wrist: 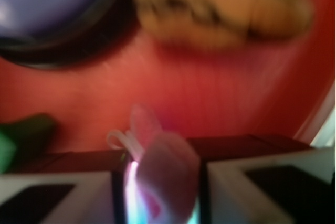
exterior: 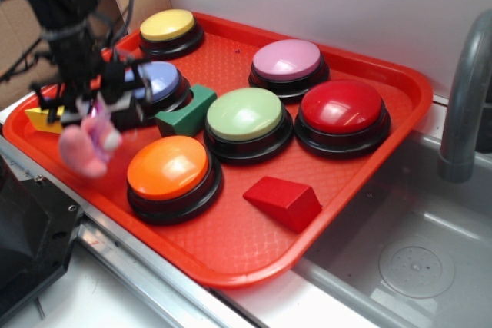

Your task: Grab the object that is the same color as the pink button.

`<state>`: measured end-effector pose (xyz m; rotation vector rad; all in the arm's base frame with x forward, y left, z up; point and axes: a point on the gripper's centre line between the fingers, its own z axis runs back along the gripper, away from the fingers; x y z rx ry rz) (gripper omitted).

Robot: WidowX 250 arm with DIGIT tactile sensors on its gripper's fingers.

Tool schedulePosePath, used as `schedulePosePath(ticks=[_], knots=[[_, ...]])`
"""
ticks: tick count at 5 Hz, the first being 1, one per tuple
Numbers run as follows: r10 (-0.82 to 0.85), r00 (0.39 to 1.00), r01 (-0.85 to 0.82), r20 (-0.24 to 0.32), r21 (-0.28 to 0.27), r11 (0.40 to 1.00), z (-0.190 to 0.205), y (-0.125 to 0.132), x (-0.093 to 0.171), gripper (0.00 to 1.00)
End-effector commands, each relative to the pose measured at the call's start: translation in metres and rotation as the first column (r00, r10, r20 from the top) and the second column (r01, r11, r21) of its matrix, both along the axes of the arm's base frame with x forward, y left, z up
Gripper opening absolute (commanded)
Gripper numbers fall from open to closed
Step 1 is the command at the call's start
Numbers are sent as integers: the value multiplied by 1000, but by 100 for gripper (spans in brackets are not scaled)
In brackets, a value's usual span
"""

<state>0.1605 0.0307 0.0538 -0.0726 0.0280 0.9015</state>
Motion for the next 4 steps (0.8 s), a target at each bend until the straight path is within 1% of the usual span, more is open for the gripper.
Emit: schedulePosePath(ticks=[1, 2, 3, 4], knots=[[-340, 940, 338, 12, 61, 939, 78, 8, 41, 0], [-404, 915, 401, 19, 83, 912, 91, 5, 49, 0], [-498, 866, 488, 46, 143, 861, 109, 2, 61, 0], [-479, 878, 475, -8, 142, 868, 108, 7, 61, 0]])
